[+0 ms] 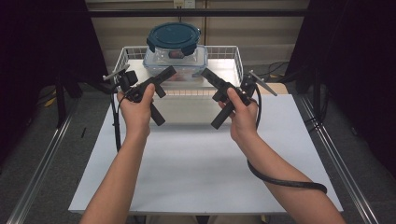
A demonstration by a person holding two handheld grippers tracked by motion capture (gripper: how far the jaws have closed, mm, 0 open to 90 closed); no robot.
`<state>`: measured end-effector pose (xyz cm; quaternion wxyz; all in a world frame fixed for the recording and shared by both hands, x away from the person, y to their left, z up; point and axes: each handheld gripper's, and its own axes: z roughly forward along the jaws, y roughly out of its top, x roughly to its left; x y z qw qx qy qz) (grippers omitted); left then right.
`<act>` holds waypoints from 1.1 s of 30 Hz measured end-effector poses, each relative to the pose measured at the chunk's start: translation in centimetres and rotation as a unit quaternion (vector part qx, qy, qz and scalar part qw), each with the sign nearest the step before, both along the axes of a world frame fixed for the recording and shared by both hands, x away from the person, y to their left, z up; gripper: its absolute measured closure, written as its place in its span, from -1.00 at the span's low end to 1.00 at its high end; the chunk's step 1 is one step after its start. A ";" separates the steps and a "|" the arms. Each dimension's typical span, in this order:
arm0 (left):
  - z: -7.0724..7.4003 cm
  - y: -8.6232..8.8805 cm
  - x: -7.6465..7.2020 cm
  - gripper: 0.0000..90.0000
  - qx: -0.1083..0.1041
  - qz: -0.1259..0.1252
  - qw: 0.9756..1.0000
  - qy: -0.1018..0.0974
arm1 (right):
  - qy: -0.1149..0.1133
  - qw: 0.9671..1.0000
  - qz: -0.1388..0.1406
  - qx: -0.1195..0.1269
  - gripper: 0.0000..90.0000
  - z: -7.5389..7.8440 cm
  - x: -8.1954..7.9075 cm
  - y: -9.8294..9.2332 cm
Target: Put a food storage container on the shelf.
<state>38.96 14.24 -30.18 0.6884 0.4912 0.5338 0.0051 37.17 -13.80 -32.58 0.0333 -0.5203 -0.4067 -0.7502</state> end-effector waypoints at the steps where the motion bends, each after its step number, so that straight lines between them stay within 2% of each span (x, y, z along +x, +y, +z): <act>1: -0.1 0.0 -0.2 -0.75 0.002 0.001 1.000 0.001 | -0.001 1.000 0.000 0.001 -0.39 -0.2 -0.1 0.0; 2: -0.4 0.1 -0.3 -0.75 0.009 -0.003 1.000 -0.001 | -0.002 1.000 0.002 -0.003 -0.40 -0.3 -0.3 -0.1; 7: -1.2 0.0 -1.0 -0.78 0.005 -0.005 1.000 0.001 | -0.002 1.000 0.006 -0.005 -0.42 -1.3 -0.8 -0.5; 9: -1.7 0.1 -1.1 -0.78 0.013 -0.012 1.000 -0.001 | -0.001 1.000 0.007 -0.008 -0.44 -1.6 -1.0 -0.7; 19: -3.9 0.3 -1.9 -0.81 0.018 -0.018 1.000 0.013 | 0.000 0.999 0.018 -0.029 -0.50 -3.3 -2.2 -2.0; 27: -5.3 0.4 -2.6 -0.84 0.023 -0.021 0.999 0.018 | -0.007 0.999 0.022 -0.045 -0.53 -4.5 -3.0 -2.9; 31: -5.9 0.5 -2.9 -0.86 0.025 -0.030 0.999 0.019 | -0.017 0.998 0.029 -0.054 -0.55 -5.2 -3.4 -3.1; 32: -6.0 0.4 -3.0 -0.86 0.022 -0.027 0.999 0.020 | -0.015 0.998 0.032 -0.056 -0.55 -5.4 -3.6 -3.2; 33: -6.2 0.4 -3.0 -0.87 0.028 -0.031 0.999 0.018 | -0.012 0.998 0.034 -0.056 -0.56 -5.6 -3.7 -3.3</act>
